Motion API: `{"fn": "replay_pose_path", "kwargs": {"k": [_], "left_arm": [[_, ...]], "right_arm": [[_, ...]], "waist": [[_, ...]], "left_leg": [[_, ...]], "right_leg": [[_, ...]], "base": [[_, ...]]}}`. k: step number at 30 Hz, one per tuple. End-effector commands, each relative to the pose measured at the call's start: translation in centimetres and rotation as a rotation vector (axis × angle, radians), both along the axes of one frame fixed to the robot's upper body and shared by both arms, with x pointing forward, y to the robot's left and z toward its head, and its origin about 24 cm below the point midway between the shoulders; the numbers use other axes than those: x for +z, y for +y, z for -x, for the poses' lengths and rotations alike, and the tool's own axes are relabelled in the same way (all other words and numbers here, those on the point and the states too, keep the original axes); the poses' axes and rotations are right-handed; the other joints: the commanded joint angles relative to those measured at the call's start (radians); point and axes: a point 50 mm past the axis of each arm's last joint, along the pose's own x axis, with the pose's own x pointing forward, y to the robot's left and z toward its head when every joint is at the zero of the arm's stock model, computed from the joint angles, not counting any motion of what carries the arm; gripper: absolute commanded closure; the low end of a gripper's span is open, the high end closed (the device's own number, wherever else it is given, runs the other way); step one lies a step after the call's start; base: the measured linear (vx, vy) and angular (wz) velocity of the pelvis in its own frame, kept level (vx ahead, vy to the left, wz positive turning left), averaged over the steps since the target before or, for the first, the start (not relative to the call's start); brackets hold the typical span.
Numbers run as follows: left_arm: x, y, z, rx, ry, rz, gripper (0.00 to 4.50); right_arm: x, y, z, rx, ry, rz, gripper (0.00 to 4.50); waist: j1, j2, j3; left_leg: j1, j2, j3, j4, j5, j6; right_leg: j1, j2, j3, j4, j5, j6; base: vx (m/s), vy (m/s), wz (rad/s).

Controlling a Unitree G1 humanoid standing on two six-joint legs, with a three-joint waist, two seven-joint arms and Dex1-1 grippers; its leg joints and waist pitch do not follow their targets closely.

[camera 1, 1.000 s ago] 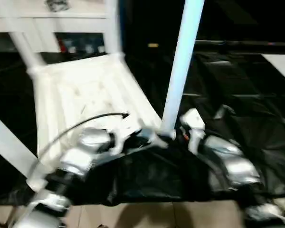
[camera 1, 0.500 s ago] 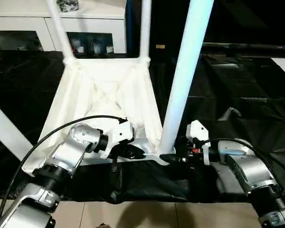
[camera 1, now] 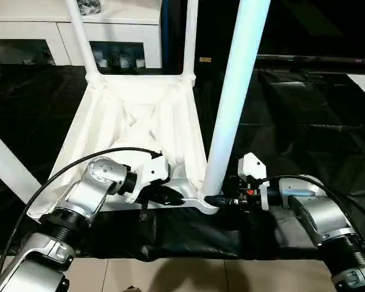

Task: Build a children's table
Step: Rotate leg to tighten

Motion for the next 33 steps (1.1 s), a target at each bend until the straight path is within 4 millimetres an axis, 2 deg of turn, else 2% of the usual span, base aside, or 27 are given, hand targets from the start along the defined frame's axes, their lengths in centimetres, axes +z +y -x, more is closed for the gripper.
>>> {"fn": "replay_pose_path", "kwargs": {"k": [1,4,6,8,9,11,13,14,15,16,17,18,19,20,21,22,23,24,25,26,27,28,29,30,31,32,33], "left_arm": [[-0.2,-0.6,0.1,-0.027,-0.008,-0.015,4.5],[-0.3,-1.1,-0.4,0.047,-0.039,0.01,4.5],[-0.4,-1.5,-0.7,0.098,-0.061,0.025,4.5],[-0.5,-1.9,-0.9,0.145,-0.077,0.032,4.5],[-0.7,-2.4,-0.9,0.183,-0.083,0.042,4.5],[-1.0,-3.9,-0.9,0.258,-0.092,0.066,4.5],[-1.2,-4.7,-0.8,0.289,-0.09,0.079,4.5],[-1.2,-5.2,-0.7,0.302,-0.088,0.088,4.5],[-1.2,-5.6,-0.7,0.31,-0.087,0.094,4.5],[-1.2,-6.0,-0.7,0.325,-0.089,0.1,4.5],[-1.2,-6.5,-0.7,0.342,-0.09,0.11,4.5],[-1.0,-7.7,-0.7,0.373,-0.092,0.128,4.5],[-0.9,-8.1,-0.6,0.382,-0.093,0.134,4.5],[-0.9,-8.8,-0.5,0.389,-0.096,0.139,4.5],[-0.8,-8.9,-0.4,0.387,-0.096,0.14,4.5],[-0.8,-8.9,-0.4,0.387,-0.098,0.139,4.5],[-0.8,-8.9,-0.4,0.385,-0.101,0.14,4.5],[-0.8,-8.5,-0.4,0.384,-0.104,0.139,4.5],[-0.8,-8.5,-0.4,0.384,-0.104,0.138,4.5],[-0.8,-8.3,-0.4,0.385,-0.105,0.136,4.5],[-0.8,-8.3,-0.4,0.385,-0.105,0.136,4.5],[-0.8,-7.5,-0.5,0.375,-0.115,0.13,4.5],[-0.8,-7.1,-0.5,0.375,-0.117,0.127,4.5],[-0.8,-6.9,-0.5,0.374,-0.117,0.125,4.5],[-0.8,-6.6,-0.5,0.373,-0.117,0.12,4.5],[-0.8,-5.8,-0.5,0.359,-0.121,0.11,4.5],[-0.9,-5.5,-0.3,0.34,-0.114,0.105,4.5]], "right_arm": [[-0.8,1.0,0.9,0.064,0.05,-0.005,2.37],[-1.3,1.3,1.3,0.029,0.06,-0.022,2.39],[-1.7,1.5,1.2,-0.037,0.053,-0.032,2.39],[-2.2,1.8,1.0,-0.116,0.045,-0.039,2.41],[-2.7,2.2,0.6,-0.201,0.037,-0.043,2.41],[-3.9,3.2,-0.1,-0.417,0.04,-0.046,2.41],[-4.3,3.9,-0.4,-0.493,0.037,-0.049,2.41],[-4.4,4.5,-0.6,-0.534,0.038,-0.054,2.41],[-4.5,4.9,-0.8,-0.56,0.04,-0.056,2.41],[-4.5,5.4,-0.9,-0.581,0.04,-0.06,2.41],[-4.4,6.1,-1.1,-0.595,0.043,-0.069,2.41],[-4.1,7.8,-1.5,-0.61,0.037,-0.083,2.41],[-3.9,8.5,-1.7,-0.608,0.034,-0.089,2.41],[-3.5,9.6,-1.7,-0.585,0.021,-0.108,2.41],[-3.3,9.9,-1.7,-0.568,0.008,-0.114,2.41],[-3.2,10.0,-1.7,-0.561,-0.003,-0.116,2.41],[-3.1,10.1,-1.7,-0.549,-0.001,-0.13,1.87],[-3.0,9.8,-1.7,-0.556,0.019,-0.159,1.74],[-3.0,9.8,-1.7,-0.557,0.021,-0.161,1.74],[-3.0,9.6,-1.8,-0.569,0.032,-0.175,1.54],[-3.0,9.6,-1.8,-0.569,0.032,-0.175,1.54],[-3.0,8.6,-1.8,-0.562,0.023,-0.169,1.38],[-2.9,8.2,-1.9,-0.558,0.014,-0.163,1.3],[-2.9,7.9,-1.9,-0.557,0.009,-0.159,1.26],[-2.9,7.4,-2.0,-0.554,-0.005,-0.149,1.19],[-2.6,6.1,-2.3,-0.546,-0.041,-0.13,1.19],[-2.4,5.3,-2.3,-0.534,-0.049,-0.119,1.19]], "waist": [[0.001,-0.002,-0.062],[0.005,-0.002,-0.061],[0.007,-0.001,-0.058],[0.006,-0.003,-0.054],[0.004,-0.001,-0.053],[-0.005,-0.001,-0.045],[-0.03,-0.002,-0.042],[-0.042,0.004,-0.041],[-0.048,0.004,-0.041],[-0.055,0.009,-0.043],[-0.059,0.014,-0.041],[-0.069,0.021,-0.038],[-0.083,0.023,-0.033],[-0.096,0.025,-0.031],[-0.097,0.038,-0.027],[-0.103,0.041,-0.024],[-0.084,0.045,-0.021],[-0.075,0.045,-0.019],[-0.072,0.021,-0.016],[-0.076,-0.004,-0.013],[-0.082,-0.009,-0.01],[-0.085,0.014,-0.013],[-0.101,0.047,-0.013],[-0.095,0.059,-0.019],[-0.063,0.073,-0.012],[-0.065,0.023,-0.02],[-0.062,0.017,-0.03]], "left_leg": [[0.011,0.023,-0.001,-0.062,-0.24,0.035],[0.012,0.024,-0.001,-0.061,-0.242,0.035],[0.014,0.024,-0.002,-0.065,-0.265,0.029],[0.018,0.021,-0.004,-0.066,-0.316,0.01],[0.017,0.021,-0.006,-0.069,-0.321,0.002],[0.021,0.018,-0.01,-0.071,-0.374,-0.02],[0.015,0.011,-0.024,-0.073,-0.433,-0.037],[0.017,0.009,-0.03,-0.074,-0.465,-0.038],[0.017,0.008,-0.033,-0.074,-0.483,-0.036],[0.017,0.009,-0.038,-0.077,-0.509,-0.032],[0.022,0.01,-0.04,-0.078,-0.529,-0.03],[0.035,0.014,-0.042,-0.078,-0.579,-0.028],[0.038,0.017,-0.05,-0.082,-0.635,-0.034],[0.034,0.02,-0.059,-0.091,-0.686,-0.037],[0.042,0.027,-0.063,-0.1,-0.734,-0.039],[0.026,0.046,-0.071,-0.128,-0.815,-0.042],[0.013,0.061,-0.064,-0.164,-0.868,-0.048],[0.015,0.062,-0.052,-0.177,-0.884,-0.053],[0.06,0.03,-0.032,-0.135,-0.841,-0.051],[0.123,-0.027,-0.022,-0.021,-0.649,-0.022],[0.112,-0.039,-0.02,0.008,-0.538,-0.003],[0.074,-0.028,-0.028,-0.002,-0.456,0.013],[0.042,0.012,-0.053,-0.051,-0.573,0.0],[-0.015,0.048,-0.081,-0.095,-0.649,-0.008],[-0.019,0.084,-0.089,-0.174,-0.847,-0.021],[0.055,0.035,-0.071,-0.123,-0.804,-0.039],[0.059,0.006,-0.065,-0.086,-0.696,-0.047]], "right_leg": [[0.048,-0.042,0.038,-0.064,-0.219,-0.223],[0.046,-0.043,0.039,-0.067,-0.222,-0.219],[0.045,-0.043,0.038,-0.07,-0.262,-0.211],[0.039,-0.047,0.038,-0.083,-0.374,-0.179],[0.04,-0.048,0.037,-0.085,-0.397,-0.169],[0.031,-0.046,0.031,-0.096,-0.498,-0.136],[0.036,-0.051,0.015,-0.114,-0.652,-0.065],[0.034,-0.05,0.008,-0.124,-0.684,-0.045],[0.036,-0.049,0.002,-0.128,-0.69,-0.037],[0.04,-0.048,-0.005,-0.134,-0.675,-0.034],[0.037,-0.048,-0.009,-0.138,-0.668,-0.037],[0.031,-0.047,-0.02,-0.147,-0.646,-0.049],[0.036,-0.044,-0.039,-0.151,-0.635,-0.051],[0.053,-0.039,-0.058,-0.154,-0.623,-0.033],[0.055,-0.036,-0.066,-0.153,-0.602,-0.035],[0.084,-0.029,-0.064,-0.111,-0.489,-0.051],[0.098,-0.022,-0.044,-0.059,-0.403,-0.072],[0.092,-0.018,-0.037,-0.039,-0.388,-0.087],[0.036,-0.024,-0.025,-0.103,-0.545,-0.078],[-0.035,-0.068,-0.043,-0.207,-0.833,-0.022],[-0.026,-0.08,-0.06,-0.23,-0.923,0.015],[0.026,-0.084,-0.098,-0.234,-0.926,0.064],[0.08,-0.067,-0.145,-0.195,-0.764,0.078],[0.139,-0.067,-0.103,-0.084,-0.578,0.051],[0.134,-0.041,-0.039,0.032,-0.222,-0.036],[0.058,-0.05,-0.009,-0.043,-0.331,-0.075],[0.04,-0.077,-0.002,-0.089,-0.509,-0.09]], "base": [[0.0,0.0,0.0],[0.0,0.0,0.0],[0.0,0.0,0.0],[0.0,0.0,0.0],[0.0,0.0,0.0],[-0.027,0.002,-0.04],[-0.054,0.012,-0.13],[-0.048,0.031,-0.2],[-0.048,0.031,-0.2],[0.0,0.0,0.0],[0.0,0.0,0.0],[0.0,0.0,0.0],[0.0,0.0,0.0],[0.0,0.0,0.0],[0.0,0.0,0.0],[0.0,0.0,0.0],[-0.068,-0.002,0.0],[-0.068,-0.002,0.0],[0.005,-0.053,0.15],[0.007,-0.058,0.01],[0.007,-0.058,0.01],[-0.002,0.002,-0.25],[0.077,0.048,-0.31],[0.077,0.048,-0.31],[0.0,0.0,0.0],[0.068,-0.065,0.1],[0.068,-0.065,0.1]]}}
